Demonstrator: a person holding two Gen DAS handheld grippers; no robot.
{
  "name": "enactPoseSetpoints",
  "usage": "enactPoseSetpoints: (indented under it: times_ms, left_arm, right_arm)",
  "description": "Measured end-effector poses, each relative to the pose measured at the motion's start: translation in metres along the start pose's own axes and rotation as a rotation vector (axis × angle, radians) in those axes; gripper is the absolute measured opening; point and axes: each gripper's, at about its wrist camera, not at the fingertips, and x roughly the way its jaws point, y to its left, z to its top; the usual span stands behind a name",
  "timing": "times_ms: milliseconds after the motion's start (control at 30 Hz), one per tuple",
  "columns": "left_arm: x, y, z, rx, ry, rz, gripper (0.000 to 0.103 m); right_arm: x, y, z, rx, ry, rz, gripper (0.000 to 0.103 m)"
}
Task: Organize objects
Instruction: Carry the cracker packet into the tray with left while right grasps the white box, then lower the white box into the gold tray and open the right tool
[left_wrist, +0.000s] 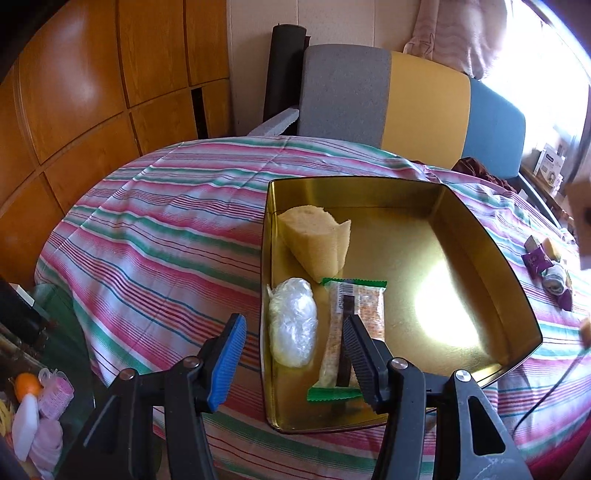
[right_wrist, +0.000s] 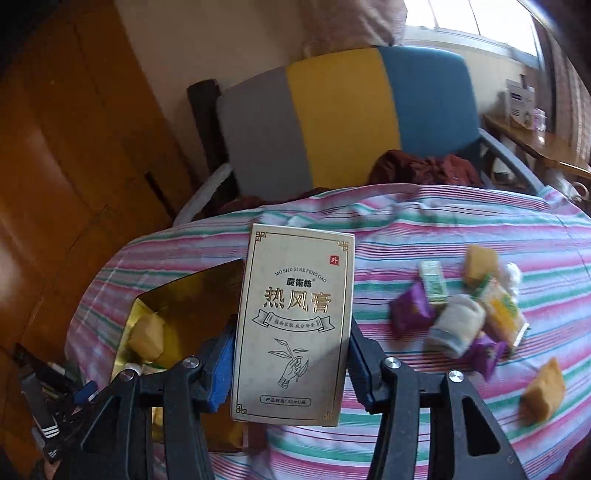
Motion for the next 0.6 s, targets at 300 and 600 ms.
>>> enactPoseSetpoints:
  times_ms: [300,600]
  left_arm:
    - [0.003,0.021,-0.001,-0.005,0.01,0.019,0.056]
    - [0.005,0.053,-0.004,-0.072,0.019,0.032,0.056]
  right_arm:
    - [0.102,0.12,-0.009,-0.185,0.213,0.1,0.053]
    - [0.201,0.166,-0.013,-0.184,0.373,0.038,0.053]
